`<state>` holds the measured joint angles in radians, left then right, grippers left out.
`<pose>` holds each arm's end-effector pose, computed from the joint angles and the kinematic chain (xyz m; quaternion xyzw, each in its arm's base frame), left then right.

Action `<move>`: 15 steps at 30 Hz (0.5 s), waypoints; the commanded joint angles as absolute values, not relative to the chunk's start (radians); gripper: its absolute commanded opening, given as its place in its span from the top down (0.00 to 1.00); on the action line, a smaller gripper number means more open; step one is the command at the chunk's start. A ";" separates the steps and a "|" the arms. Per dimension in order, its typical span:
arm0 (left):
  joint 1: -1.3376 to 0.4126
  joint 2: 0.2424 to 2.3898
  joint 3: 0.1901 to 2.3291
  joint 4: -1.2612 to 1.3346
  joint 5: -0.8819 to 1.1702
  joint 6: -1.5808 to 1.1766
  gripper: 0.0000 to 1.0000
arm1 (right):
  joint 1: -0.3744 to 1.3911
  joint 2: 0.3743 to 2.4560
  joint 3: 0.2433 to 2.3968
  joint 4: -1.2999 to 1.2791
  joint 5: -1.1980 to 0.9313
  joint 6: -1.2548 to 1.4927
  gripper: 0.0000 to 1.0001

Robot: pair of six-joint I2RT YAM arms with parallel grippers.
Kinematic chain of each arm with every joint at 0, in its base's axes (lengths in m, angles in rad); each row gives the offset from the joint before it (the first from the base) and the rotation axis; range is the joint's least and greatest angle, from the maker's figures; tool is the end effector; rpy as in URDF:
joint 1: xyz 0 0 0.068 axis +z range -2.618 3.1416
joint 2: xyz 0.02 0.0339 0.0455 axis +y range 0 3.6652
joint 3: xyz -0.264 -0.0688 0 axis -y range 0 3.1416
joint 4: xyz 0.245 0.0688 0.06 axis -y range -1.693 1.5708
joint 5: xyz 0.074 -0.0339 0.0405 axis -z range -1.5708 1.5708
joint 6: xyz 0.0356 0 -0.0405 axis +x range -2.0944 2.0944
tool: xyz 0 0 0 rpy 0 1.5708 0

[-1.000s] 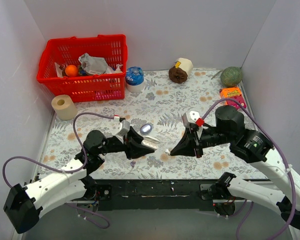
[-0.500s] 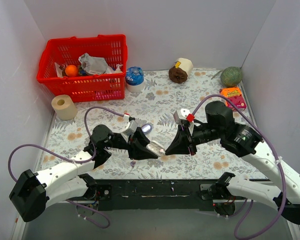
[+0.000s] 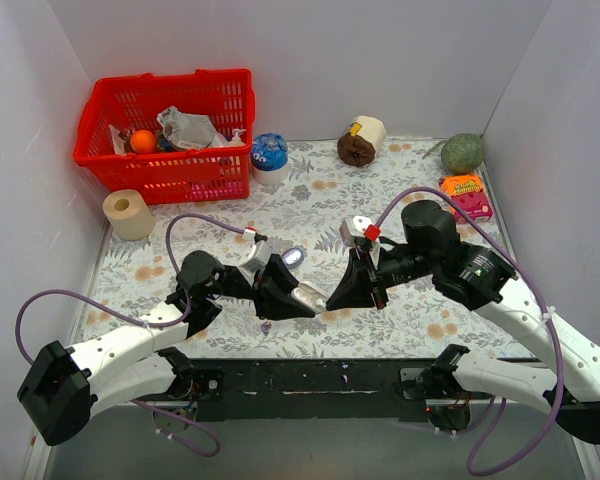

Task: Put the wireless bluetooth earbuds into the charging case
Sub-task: Place the earbud in the charging case.

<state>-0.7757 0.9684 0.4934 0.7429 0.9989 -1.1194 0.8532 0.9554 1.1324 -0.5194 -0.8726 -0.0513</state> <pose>0.1259 -0.1654 0.2970 0.2842 0.5896 -0.7363 0.1716 0.1040 0.1607 0.3987 -0.5427 0.5598 0.5218 0.3461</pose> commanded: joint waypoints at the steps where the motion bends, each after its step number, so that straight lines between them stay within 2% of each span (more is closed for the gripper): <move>1: -0.772 0.954 0.518 0.793 0.991 -1.132 1.00 | 0.861 0.956 1.126 -0.472 -0.899 -0.035 0.99; 15: -0.772 0.989 0.526 0.871 1.009 -1.186 1.00 | 0.868 0.962 1.095 -0.431 -0.861 -0.018 0.99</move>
<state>-0.7734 0.9920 0.4934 0.8165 1.0019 -1.1671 0.8616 0.9642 1.1137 -0.4950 -0.8738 -0.0360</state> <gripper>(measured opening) 0.273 0.022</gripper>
